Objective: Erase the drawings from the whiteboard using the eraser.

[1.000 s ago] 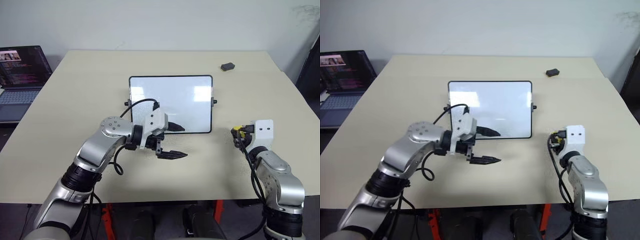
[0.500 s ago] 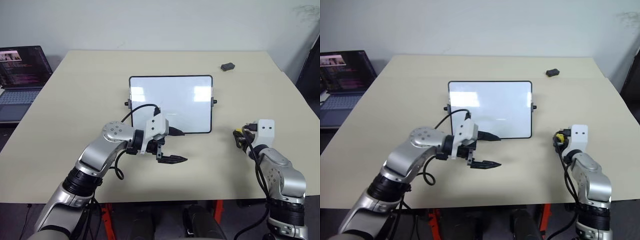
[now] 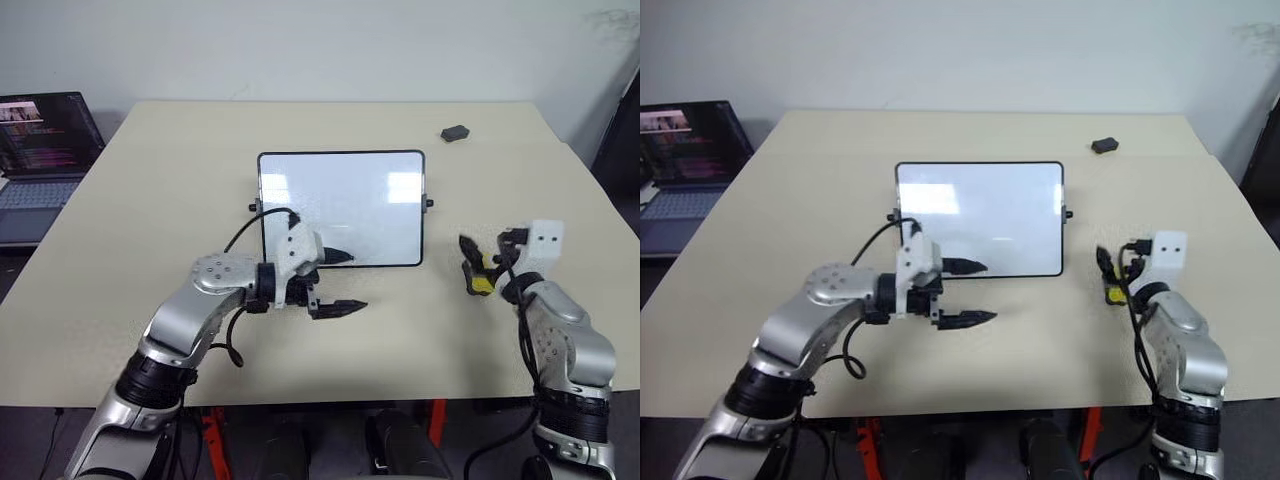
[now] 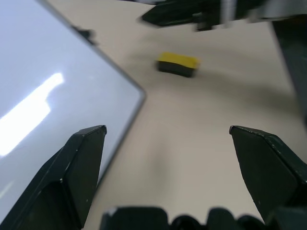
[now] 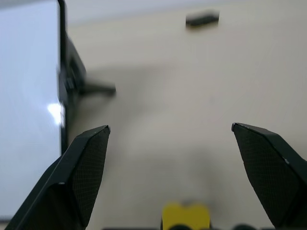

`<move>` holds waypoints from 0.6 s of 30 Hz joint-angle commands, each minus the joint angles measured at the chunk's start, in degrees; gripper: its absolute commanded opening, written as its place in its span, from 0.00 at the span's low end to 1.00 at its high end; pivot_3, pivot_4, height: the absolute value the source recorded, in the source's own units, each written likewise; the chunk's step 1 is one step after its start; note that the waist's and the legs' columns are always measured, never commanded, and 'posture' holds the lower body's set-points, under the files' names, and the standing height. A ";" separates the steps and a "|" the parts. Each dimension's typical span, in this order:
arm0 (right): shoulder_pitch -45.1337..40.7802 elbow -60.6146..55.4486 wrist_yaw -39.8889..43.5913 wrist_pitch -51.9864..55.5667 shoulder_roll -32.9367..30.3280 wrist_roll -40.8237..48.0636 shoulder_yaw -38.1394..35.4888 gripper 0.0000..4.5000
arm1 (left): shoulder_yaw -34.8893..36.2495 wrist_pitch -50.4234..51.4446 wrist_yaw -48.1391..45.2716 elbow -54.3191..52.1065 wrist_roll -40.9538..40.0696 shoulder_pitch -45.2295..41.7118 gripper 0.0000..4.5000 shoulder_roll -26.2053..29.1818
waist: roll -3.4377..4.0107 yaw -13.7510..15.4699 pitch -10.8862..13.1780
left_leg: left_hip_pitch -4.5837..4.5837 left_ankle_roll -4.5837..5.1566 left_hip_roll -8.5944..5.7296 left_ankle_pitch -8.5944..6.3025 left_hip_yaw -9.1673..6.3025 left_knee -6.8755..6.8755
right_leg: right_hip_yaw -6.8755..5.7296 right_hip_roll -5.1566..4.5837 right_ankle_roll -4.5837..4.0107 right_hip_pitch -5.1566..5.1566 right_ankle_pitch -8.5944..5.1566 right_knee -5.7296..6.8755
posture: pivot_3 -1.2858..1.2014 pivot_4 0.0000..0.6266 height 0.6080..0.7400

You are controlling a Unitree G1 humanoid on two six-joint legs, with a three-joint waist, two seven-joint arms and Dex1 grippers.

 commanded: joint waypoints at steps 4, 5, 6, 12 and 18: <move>1.16 7.85 -5.13 -18.41 -3.16 -4.02 -8.65 1.00 | 20.81 -0.55 22.92 -3.89 2.17 8.07 1.00 -5.47 | 0.00 0.12 -0.02 | 0.04 0.00 0.00 0.00 -0.01 0.00 | 0.09 -0.12 0.01 0.01 0.01 0.00 | 0.52 0.24 1.00; 1.27 11.46 -4.42 -21.07 -4.33 -3.95 -9.76 1.00 | 21.95 -0.27 25.12 -4.99 2.88 9.56 1.00 -6.08 | -0.01 0.11 -0.02 | 0.05 -0.01 0.01 -0.01 -0.01 -0.01 | 0.11 -0.20 0.00 0.01 0.01 -0.02 | 0.52 0.24 1.00; 1.35 16.62 -3.91 -23.69 -6.00 -4.68 -10.13 1.00 | 23.98 -1.65 26.88 -5.22 4.25 11.53 1.00 -5.81 | -0.01 0.26 -0.02 | 0.05 0.00 0.00 -0.01 -0.01 -0.02 | 0.12 -0.23 -0.05 0.02 0.04 -0.02 | 0.52 0.24 1.00; -4.76 45.96 -0.79 -40.22 -15.33 -6.34 -11.75 1.00 | 30.00 -6.53 38.59 -3.61 10.54 15.53 1.00 -7.70 | 0.01 0.27 -0.02 | 0.20 0.03 -0.08 0.00 0.29 0.01 | 0.09 -0.24 -0.22 0.18 0.16 -0.03 | 0.52 0.24 1.00; -9.69 61.65 0.50 -48.50 -20.97 -7.29 -9.93 1.00 | 28.66 -8.22 41.54 1.88 12.57 14.26 1.00 -8.23 | 0.01 0.23 -0.03 | 0.50 0.07 -0.11 0.03 0.44 -0.01 | 0.25 -0.09 0.04 0.45 0.04 -0.03 | 0.52 0.24 1.00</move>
